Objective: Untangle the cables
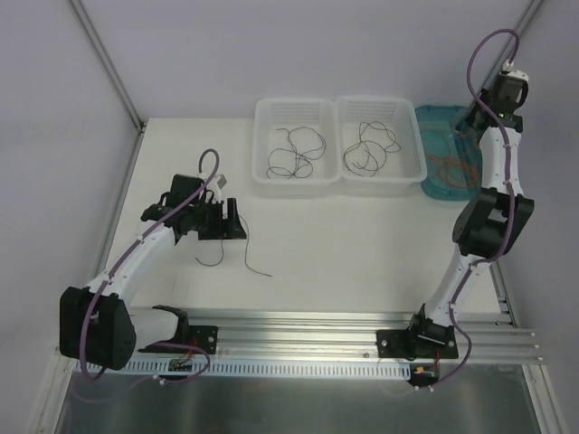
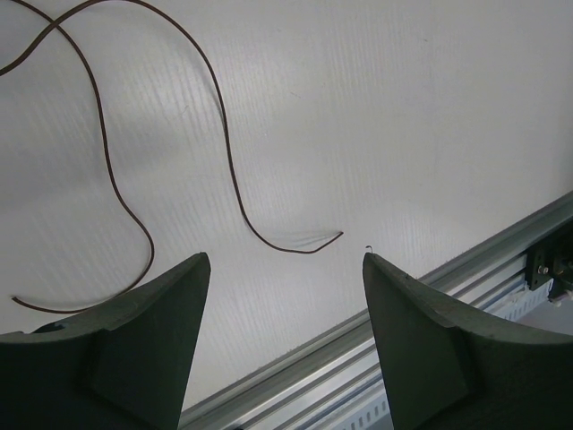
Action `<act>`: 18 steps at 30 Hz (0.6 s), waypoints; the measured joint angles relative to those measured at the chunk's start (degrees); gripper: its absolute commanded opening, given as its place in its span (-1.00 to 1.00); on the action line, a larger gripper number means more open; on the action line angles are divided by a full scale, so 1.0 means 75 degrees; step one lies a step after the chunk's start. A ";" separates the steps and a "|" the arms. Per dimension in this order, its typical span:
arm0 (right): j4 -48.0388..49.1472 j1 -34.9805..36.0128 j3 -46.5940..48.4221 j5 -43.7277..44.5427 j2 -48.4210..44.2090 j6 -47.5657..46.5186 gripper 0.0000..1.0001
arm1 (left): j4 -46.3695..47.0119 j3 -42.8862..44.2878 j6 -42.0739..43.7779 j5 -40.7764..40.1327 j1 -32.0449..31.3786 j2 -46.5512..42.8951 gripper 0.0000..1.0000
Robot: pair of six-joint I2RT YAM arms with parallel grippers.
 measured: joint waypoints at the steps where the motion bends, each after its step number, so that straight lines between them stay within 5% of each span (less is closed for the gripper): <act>1: -0.0015 -0.0047 0.0003 -0.0050 0.0239 0.0061 -0.92 | 0.0003 0.0000 0.0003 0.0000 0.0020 0.0029 0.40; 12: -0.1192 -0.0527 0.0058 -0.0950 0.1874 0.0965 0.38 | 0.0000 0.0000 0.0003 0.0020 0.0044 0.0166 0.40; 18: -0.1291 -0.0516 -0.0271 -0.1215 0.1274 0.1151 0.73 | 0.0003 0.0000 0.0003 0.0061 0.0044 0.0122 0.40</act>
